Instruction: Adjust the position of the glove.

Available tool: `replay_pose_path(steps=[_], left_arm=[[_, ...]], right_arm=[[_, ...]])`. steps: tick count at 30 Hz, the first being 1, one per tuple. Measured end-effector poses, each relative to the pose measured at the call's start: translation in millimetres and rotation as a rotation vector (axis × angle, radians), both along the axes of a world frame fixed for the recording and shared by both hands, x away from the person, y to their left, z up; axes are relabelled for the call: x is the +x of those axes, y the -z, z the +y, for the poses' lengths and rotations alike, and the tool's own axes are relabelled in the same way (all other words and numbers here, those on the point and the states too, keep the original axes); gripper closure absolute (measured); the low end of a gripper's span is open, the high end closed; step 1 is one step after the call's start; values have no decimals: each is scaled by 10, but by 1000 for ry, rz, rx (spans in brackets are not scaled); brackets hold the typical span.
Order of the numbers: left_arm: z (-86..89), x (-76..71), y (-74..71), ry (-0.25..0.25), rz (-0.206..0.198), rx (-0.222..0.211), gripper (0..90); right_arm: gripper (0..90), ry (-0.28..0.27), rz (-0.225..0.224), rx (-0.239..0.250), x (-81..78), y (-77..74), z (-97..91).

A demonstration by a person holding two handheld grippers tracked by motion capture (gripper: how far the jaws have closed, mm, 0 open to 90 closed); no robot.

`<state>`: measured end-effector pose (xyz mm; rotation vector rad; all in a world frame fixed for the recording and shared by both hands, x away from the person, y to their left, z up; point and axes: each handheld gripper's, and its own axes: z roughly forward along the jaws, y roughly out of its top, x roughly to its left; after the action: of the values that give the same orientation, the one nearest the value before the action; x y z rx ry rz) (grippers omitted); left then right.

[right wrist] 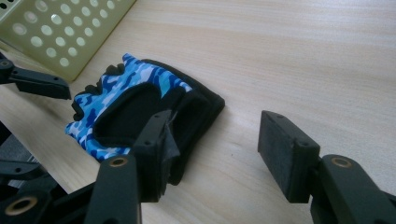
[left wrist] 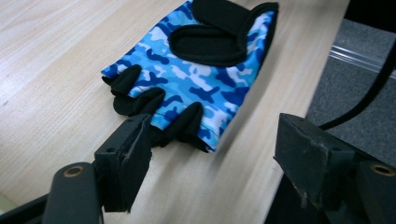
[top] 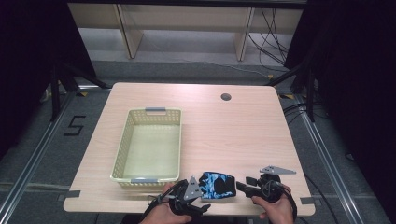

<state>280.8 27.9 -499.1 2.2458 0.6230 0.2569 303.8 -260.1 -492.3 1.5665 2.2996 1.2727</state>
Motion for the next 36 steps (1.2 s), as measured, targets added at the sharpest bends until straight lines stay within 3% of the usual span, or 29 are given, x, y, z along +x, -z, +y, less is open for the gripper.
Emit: replay_pose_path(steps=[2, 3, 4, 5, 6, 7, 9, 10, 14, 17, 19, 22, 25, 28, 36], left_arm=[[-15, 14, 13, -2, 6, 4, 281], [-21, 32, 16, 12, -7, 34, 281], [-50, 35, 35, 21, 14, 29, 296], [-64, 45, 43, 23, 4, 29, 304], [-77, 45, 54, 13, 10, 29, 320], [-84, 52, 65, 15, 14, 36, 346], [-101, 59, 85, 25, 0, 51, 369], [-107, 62, 92, 40, -16, 65, 400], [-155, 52, 115, 57, -18, 74, 446], [-163, 83, 118, 85, -46, 74, 496], [-168, 85, 125, 72, -34, 61, 563], [-158, 104, 137, 90, -64, 54, 673], [-160, 78, 141, 99, -112, 73, 725], [-159, 53, 146, 98, -120, 75, 756], [-135, 37, 93, 124, -133, 72, 773]], right_arm=[[476, 11, -1, -22, -1, 2, 5], [476, 6, 10, -6, -2, 7, 13], [495, 1, 5, -8, 5, 26, 26], [499, 20, 45, 11, -14, 19, 61], [508, -6, 12, 11, 15, 54, 57], [520, -5, 17, -6, 15, 60, 64], [543, 2, 51, 18, 23, 90, 94], [551, -6, 51, 44, 42, 126, 107], [615, -4, 67, 67, 80, 199, 139], [692, -1, 88, 137, 85, 263, 147], [732, 12, 83, 151, 84, 303, 151], [818, 17, 102, 179, 60, 300, 152], [862, -10, 51, 151, 75, 311, 124], [865, -19, 36, 138, 66, 295, 138], [866, -29, 7, 167, 45, 232, 128]])
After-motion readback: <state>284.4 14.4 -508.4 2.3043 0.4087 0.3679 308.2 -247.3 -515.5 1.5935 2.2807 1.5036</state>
